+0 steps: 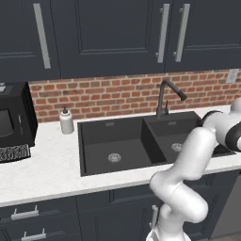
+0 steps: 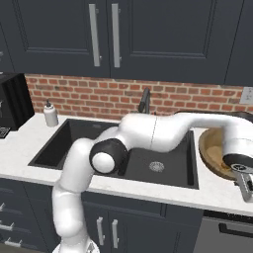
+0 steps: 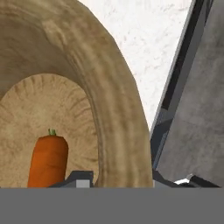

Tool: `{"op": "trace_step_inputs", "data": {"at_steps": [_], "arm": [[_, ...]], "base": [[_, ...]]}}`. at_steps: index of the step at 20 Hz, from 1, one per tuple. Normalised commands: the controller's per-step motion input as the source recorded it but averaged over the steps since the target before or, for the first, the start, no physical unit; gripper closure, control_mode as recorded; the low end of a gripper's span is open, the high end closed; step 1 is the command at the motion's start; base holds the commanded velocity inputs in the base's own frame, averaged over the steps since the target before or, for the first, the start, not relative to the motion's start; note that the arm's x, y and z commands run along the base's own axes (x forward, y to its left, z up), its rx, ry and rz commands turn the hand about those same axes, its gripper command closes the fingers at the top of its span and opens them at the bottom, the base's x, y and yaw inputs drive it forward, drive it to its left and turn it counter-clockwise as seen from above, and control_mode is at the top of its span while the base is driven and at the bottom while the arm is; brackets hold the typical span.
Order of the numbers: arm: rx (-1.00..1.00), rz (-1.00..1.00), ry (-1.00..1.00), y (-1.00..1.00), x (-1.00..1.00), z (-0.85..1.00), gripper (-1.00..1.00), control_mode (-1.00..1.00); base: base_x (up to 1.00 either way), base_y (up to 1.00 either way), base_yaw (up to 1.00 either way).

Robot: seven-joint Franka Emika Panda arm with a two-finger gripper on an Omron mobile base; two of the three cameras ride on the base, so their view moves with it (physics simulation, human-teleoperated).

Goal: Pick the carrot from the sink and place it in the bowl. Then pick the bowl and place it in the microwave. Then close the microwave door and press the start button.

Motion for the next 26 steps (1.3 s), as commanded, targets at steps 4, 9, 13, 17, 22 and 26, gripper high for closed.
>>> {"op": "trace_step_inputs", "data": {"at_steps": [4,9,13,17,22,26], "arm": [[-0.3,-0.08,0.02,0.97,-0.32,0.41,1.0,-1.0],[-0.2,-0.11,0.11,0.94,-0.22,0.38,1.0,-1.0],[-0.06,-0.12,0.19,0.66,-0.23,0.38,1.0,-1.0],[0.0,-0.15,0.2,0.57,-0.14,0.41,1.0,-1.0],[0.05,-0.13,0.19,0.43,-0.24,0.43,1.0,-1.0],[0.06,-0.07,0.04,0.44,-0.45,0.39,1.0,-1.0]], "base": [[0.0,0.0,0.0],[0.0,0.0,0.0],[0.0,0.0,0.0],[0.0,0.0,0.0],[0.0,0.0,0.0],[0.0,0.0,0.0]]}}
